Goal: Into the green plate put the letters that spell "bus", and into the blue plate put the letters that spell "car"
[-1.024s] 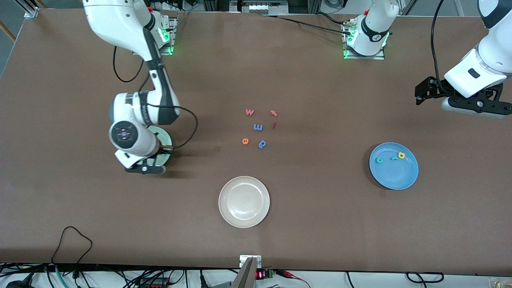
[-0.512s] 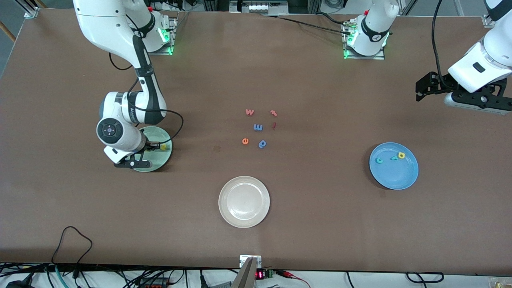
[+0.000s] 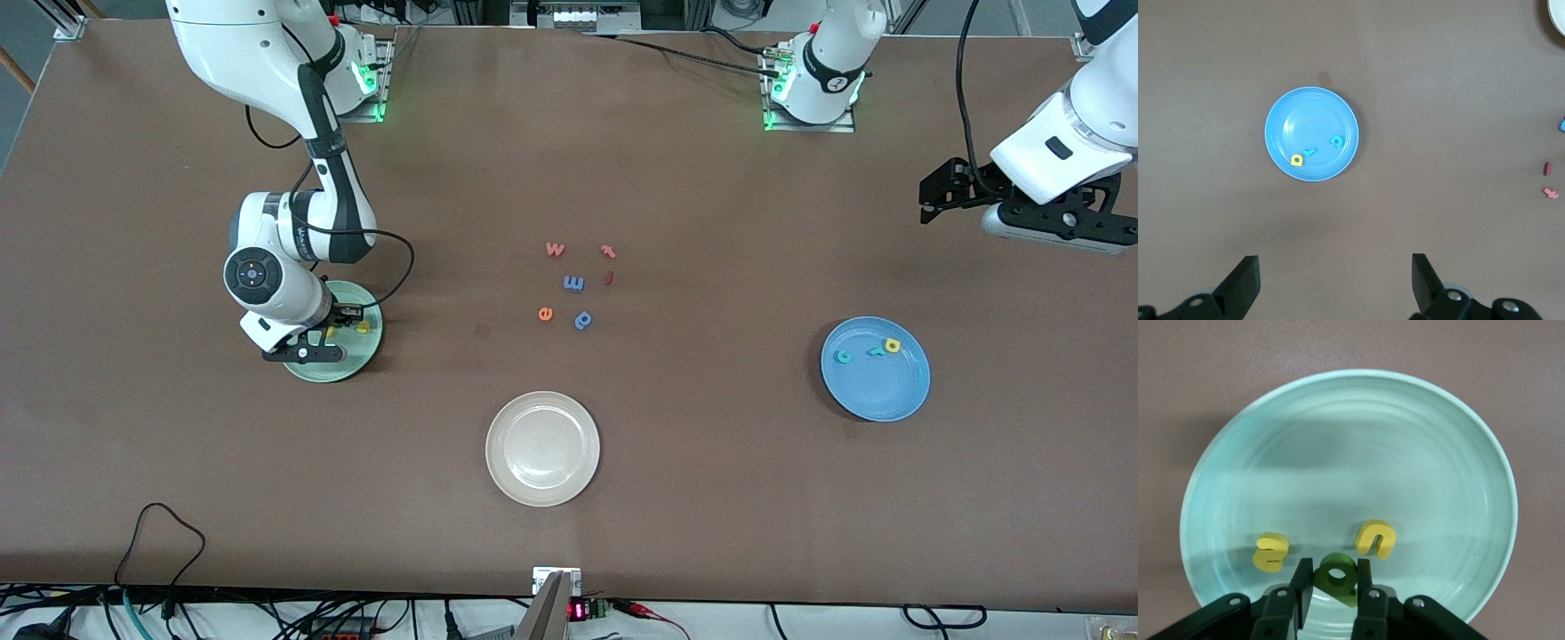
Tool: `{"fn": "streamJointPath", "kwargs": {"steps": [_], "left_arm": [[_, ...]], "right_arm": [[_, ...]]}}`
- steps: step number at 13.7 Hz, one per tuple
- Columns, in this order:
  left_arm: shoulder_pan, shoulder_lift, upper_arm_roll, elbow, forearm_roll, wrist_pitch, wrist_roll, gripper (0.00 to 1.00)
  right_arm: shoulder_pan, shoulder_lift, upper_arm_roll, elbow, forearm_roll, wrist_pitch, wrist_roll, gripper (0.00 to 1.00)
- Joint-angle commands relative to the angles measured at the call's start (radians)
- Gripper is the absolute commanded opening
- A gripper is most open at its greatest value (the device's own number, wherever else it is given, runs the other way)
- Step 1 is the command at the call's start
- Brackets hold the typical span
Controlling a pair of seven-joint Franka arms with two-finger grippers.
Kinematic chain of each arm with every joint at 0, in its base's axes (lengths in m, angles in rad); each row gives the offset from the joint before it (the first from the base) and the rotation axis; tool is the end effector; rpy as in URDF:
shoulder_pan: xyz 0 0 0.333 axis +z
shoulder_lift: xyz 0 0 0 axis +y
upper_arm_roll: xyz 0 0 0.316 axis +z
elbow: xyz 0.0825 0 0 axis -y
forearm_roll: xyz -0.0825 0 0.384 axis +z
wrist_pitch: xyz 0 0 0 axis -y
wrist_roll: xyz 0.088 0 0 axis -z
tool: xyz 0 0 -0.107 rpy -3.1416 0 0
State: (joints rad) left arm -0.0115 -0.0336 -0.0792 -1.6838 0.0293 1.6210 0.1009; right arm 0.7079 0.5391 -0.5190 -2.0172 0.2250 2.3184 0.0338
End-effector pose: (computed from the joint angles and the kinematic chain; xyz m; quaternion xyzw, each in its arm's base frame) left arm 0.5440 -0.0471 0.5938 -0.9951 0.0965 0.0147 0.0159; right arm 0.5729 0.1161 0.2010 0.9956 0.0146 -0.0686 0.0629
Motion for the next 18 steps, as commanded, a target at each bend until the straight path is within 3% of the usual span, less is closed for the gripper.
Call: {"fn": "streamJointPath", "kwargs": {"steps": [1,5,10,14,15,16,18], "left_arm": [[-0.001,-0.005,-0.007,0.029,-0.012,-0.029,-0.006,1.00],[-0.001,-0.005,-0.014,0.032,-0.012,-0.027,-0.006,1.00],[-0.001,-0.003,-0.016,0.038,-0.014,-0.027,-0.004,1.00],[-0.001,-0.002,-0.016,0.038,-0.015,-0.027,-0.004,1.00],[-0.001,-0.002,-0.016,0.039,-0.014,-0.027,-0.004,1.00],[-0.001,-0.002,-0.016,0.039,-0.014,-0.027,-0.004,1.00],[-0.001,-0.002,-0.016,0.039,-0.014,-0.027,-0.003,1.00]], "right_arm": [[-0.002,-0.027,0.017,-0.026,0.031,0.006,0.007,0.98],[-0.002,-0.091,0.004,0.090,0.068,-0.172,0.014,1.00],[-0.007,-0.145,-0.117,0.408,0.065,-0.572,0.017,1.00],[-0.007,-0.166,-0.184,0.506,0.068,-0.626,0.008,1.00],[-0.031,-0.200,-0.171,0.521,0.068,-0.626,0.011,1.00],[-0.086,-0.223,-0.121,0.526,0.060,-0.635,0.026,1.00],[-0.313,-0.302,0.156,0.528,-0.080,-0.649,0.040,1.00]]}}
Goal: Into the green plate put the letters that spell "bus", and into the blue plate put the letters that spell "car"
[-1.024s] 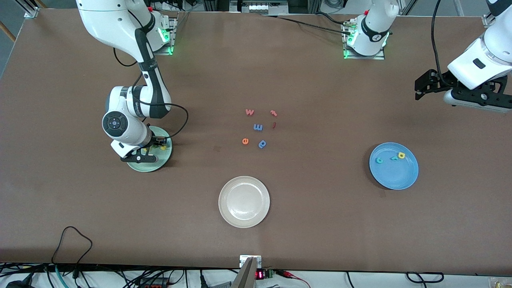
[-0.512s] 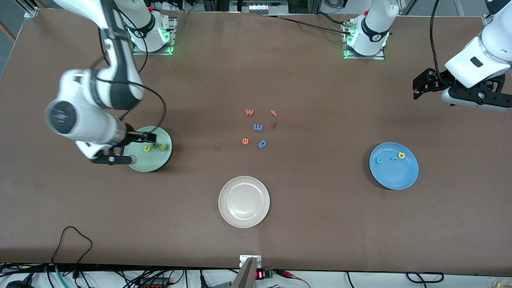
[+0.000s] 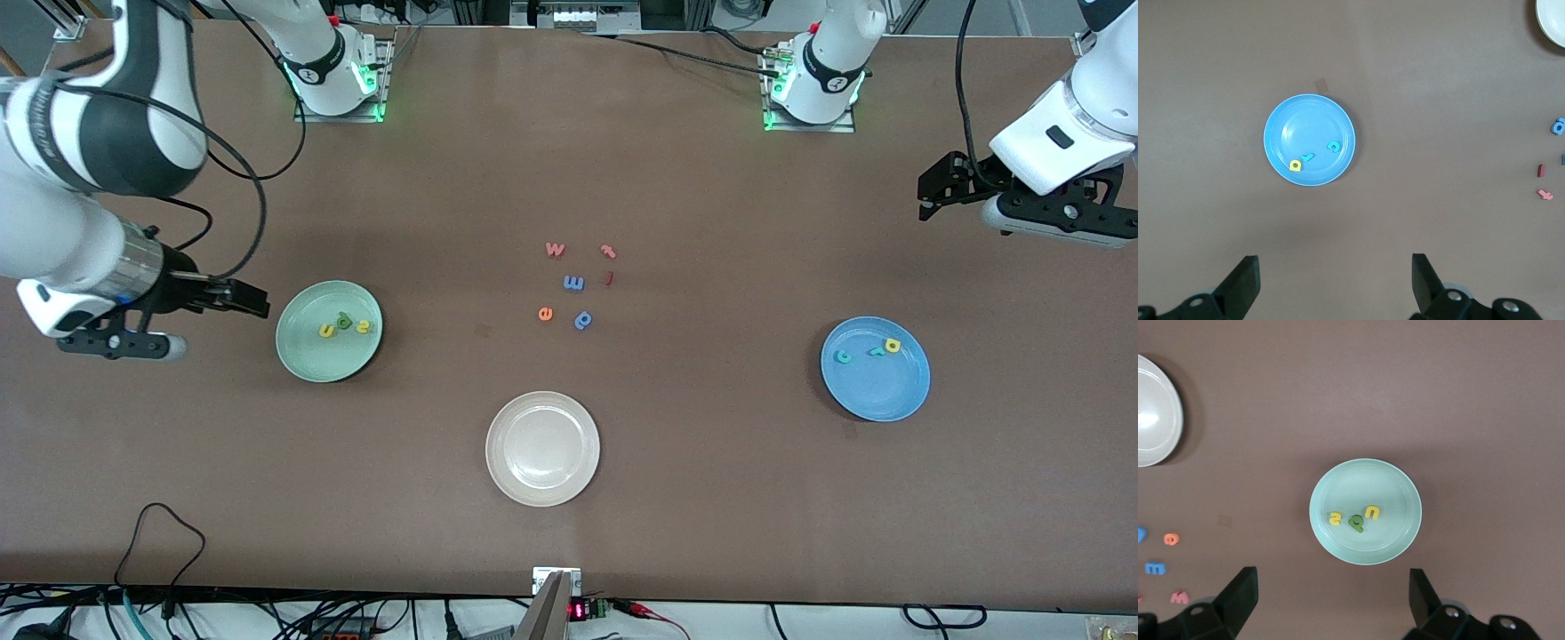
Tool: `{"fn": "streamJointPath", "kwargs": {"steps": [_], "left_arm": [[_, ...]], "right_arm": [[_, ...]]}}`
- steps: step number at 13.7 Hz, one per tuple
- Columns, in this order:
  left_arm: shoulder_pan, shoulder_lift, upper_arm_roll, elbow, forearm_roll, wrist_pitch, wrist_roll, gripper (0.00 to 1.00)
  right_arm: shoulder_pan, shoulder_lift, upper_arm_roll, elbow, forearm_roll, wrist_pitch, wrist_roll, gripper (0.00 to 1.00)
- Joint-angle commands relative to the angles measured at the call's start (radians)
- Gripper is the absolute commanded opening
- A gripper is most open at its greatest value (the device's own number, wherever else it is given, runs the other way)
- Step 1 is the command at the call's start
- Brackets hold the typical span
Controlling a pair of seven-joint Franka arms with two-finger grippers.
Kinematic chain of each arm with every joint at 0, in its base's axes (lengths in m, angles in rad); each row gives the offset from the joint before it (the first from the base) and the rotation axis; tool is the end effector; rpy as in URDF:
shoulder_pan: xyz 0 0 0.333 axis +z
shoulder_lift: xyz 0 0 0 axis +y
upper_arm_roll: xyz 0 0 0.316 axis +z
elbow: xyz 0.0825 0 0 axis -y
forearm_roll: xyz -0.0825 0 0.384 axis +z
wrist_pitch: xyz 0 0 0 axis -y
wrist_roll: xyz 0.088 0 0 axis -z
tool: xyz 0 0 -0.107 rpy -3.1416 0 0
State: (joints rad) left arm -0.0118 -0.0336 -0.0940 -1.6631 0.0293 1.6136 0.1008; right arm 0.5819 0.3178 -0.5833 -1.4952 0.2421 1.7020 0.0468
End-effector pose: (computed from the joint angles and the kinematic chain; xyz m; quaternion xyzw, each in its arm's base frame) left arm 0.5435 -0.0555 0.6030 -0.9944 0.1038 0.0080 0.0162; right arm 0.6364 0.0675 0.5074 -0.9985 0.0344 0.0297 0.0320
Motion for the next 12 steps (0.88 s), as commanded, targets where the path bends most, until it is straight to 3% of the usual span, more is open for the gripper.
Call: {"fn": "streamJointPath", "kwargs": {"steps": [1,2,4,6,12], "left_arm": [[0.000,-0.002,-0.001,0.019,-0.015,-0.020,-0.003,1.00],[0.000,-0.002,-0.001,0.019,-0.016,-0.018,-0.003,1.00],[0.000,-0.002,-0.001,0.019,-0.017,-0.017,-0.003,1.00],[0.000,0.000,-0.001,0.019,-0.017,-0.015,-0.003,1.00],[0.001,0.006,-0.001,0.029,-0.020,-0.018,-0.003,1.00]], "right_arm": [[-0.274,-0.109,0.329,0.006,-0.166,-0.033,0.028,1.00],[-0.340,-0.124,0.391,0.006,-0.202,-0.033,0.025,1.00],[-0.456,-0.163,0.442,0.006,-0.207,-0.021,-0.001,1.00],[-0.531,-0.187,0.447,0.006,-0.198,-0.036,-0.008,1.00],[-0.600,-0.215,0.467,0.006,-0.204,-0.101,-0.061,1.00]]}}
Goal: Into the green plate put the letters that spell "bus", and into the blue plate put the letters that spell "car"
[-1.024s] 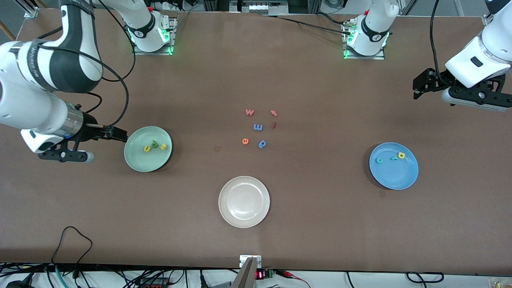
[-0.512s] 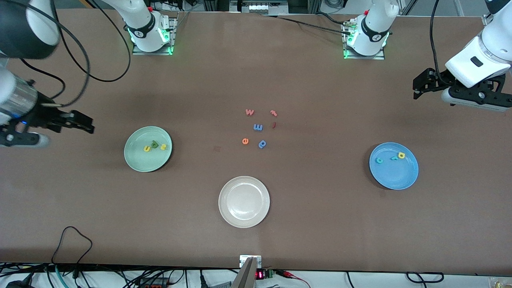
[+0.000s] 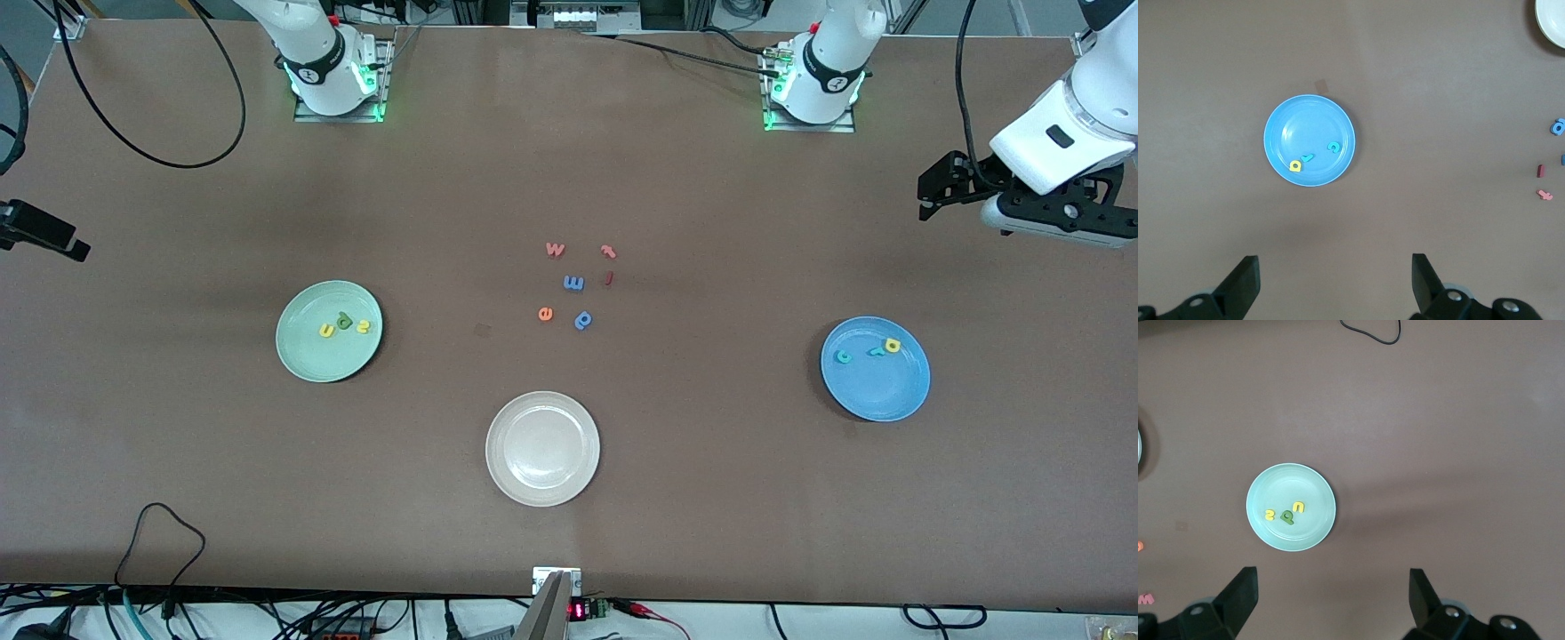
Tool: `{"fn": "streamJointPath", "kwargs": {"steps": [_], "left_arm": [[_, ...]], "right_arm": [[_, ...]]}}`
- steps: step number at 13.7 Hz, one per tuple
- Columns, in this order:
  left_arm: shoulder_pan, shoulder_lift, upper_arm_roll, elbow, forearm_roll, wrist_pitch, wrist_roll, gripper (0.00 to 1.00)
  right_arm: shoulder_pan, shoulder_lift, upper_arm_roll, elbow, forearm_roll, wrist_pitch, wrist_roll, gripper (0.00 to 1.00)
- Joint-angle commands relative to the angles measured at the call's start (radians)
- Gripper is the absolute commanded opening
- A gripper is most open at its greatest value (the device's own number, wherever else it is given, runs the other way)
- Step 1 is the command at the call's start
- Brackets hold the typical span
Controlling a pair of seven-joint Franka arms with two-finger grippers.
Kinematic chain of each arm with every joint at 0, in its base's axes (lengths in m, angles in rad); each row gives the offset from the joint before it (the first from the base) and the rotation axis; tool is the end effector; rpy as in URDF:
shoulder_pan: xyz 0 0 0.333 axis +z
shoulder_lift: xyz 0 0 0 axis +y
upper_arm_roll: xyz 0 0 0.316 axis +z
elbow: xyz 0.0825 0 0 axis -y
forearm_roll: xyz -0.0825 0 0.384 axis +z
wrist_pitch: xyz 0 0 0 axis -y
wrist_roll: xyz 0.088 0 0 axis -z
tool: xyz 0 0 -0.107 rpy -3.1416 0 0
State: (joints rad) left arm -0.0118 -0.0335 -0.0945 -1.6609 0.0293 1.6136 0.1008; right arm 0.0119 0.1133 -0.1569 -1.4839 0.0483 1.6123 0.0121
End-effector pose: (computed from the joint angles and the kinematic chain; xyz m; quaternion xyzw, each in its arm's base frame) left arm 0.5436 -0.0558 0.6040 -0.9944 0.1040 0.0069 0.0162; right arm 0.5882 -0.0754 0.6051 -0.9967 0.0787 -0.0092 0.0147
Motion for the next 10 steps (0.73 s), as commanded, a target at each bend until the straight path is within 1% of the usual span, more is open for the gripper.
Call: {"fn": "streamJointPath", "kwargs": {"steps": [1,2,4,7,8,10], "left_arm": [[0.004,0.006,0.001,0.027,-0.020,-0.018,-0.001,1.00],[0.009,0.006,0.001,0.027,-0.020,-0.018,-0.001,1.00],[0.003,0.006,-0.001,0.027,-0.020,-0.018,-0.004,1.00],[0.001,0.007,-0.001,0.027,-0.020,-0.018,-0.004,1.00],[0.001,0.007,0.001,0.027,-0.020,-0.018,-0.004,1.00],[0.004,0.007,0.001,0.027,-0.020,-0.018,-0.004,1.00]], "right_arm": [[-0.021,-0.011,0.040,-0.007,-0.021,-0.009,-0.041,1.00],[-0.017,-0.018,0.042,-0.024,-0.030,-0.014,-0.046,1.00],[-0.015,-0.062,0.042,-0.106,-0.031,0.009,-0.046,1.00],[-0.015,-0.164,0.045,-0.270,-0.034,0.121,-0.046,1.00],[-0.015,-0.187,0.045,-0.294,-0.034,0.124,-0.046,1.00],[-0.016,-0.210,0.045,-0.292,-0.036,0.103,-0.046,1.00]]}}
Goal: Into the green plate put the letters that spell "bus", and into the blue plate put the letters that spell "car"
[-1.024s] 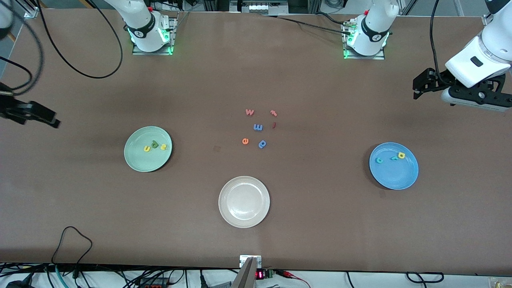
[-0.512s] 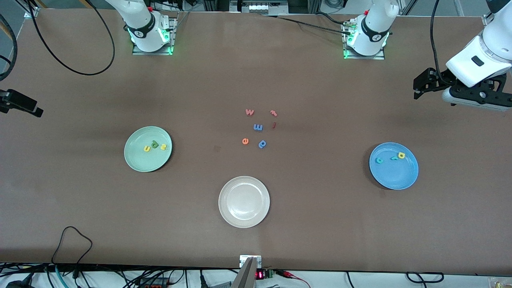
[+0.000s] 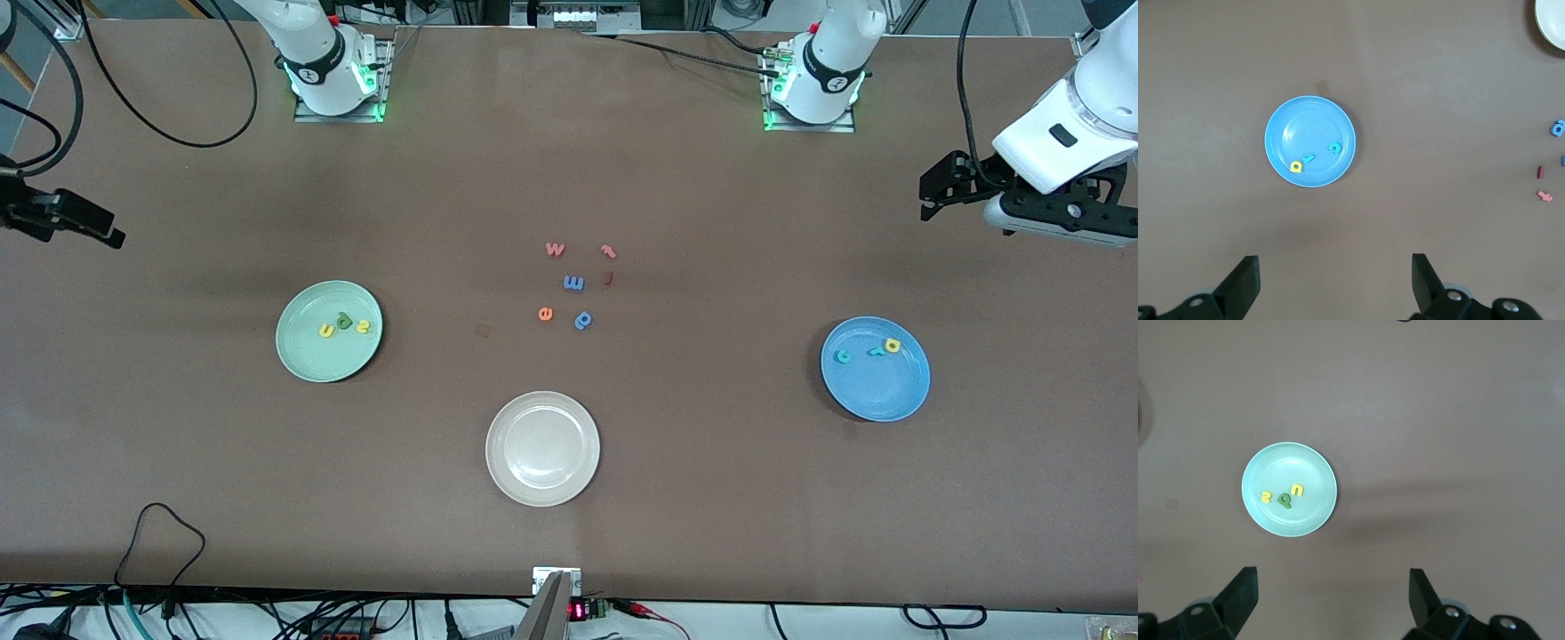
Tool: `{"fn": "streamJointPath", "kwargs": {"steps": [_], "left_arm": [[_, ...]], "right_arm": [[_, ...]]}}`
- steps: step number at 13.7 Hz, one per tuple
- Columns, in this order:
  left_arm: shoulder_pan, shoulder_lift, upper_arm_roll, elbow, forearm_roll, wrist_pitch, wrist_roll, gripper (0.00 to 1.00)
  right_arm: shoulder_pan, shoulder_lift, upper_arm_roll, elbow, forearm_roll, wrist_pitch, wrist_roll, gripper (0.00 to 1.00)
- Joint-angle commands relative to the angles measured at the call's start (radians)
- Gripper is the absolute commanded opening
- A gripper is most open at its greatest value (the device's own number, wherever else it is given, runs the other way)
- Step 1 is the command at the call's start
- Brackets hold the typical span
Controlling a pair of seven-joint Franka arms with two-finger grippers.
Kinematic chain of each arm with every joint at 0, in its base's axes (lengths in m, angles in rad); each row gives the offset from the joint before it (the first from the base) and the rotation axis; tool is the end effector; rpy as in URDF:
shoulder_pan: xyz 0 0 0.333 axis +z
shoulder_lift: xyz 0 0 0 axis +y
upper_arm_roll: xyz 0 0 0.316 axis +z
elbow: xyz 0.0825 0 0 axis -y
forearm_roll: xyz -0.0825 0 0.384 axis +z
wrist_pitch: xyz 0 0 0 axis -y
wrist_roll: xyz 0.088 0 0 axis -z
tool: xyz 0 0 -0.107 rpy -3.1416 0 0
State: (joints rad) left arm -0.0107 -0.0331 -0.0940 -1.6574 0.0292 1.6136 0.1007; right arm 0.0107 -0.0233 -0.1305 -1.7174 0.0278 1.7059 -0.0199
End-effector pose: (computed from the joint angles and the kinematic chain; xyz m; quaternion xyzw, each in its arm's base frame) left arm 0.5440 -0.0550 0.6054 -0.9945 0.1032 0.0054 0.0161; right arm 0.5519 -0.0645 0.5795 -0.9985 0.0517 -0.0069 0.0149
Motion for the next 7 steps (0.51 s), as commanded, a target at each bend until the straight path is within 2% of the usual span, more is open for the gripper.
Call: {"fn": "streamJointPath", "kwargs": {"steps": [1,7], "left_arm": [[0.003,0.009,0.000,0.024,-0.020,-0.018,-0.004,1.00],[0.003,0.013,-0.001,0.025,-0.020,-0.014,-0.004,1.00]], "right_arm": [[-0.014,-0.076,0.018,-0.059,-0.015,-0.003,-0.015,1.00],[-0.015,-0.076,0.018,-0.050,-0.014,-0.034,-0.017,1.00]]}}
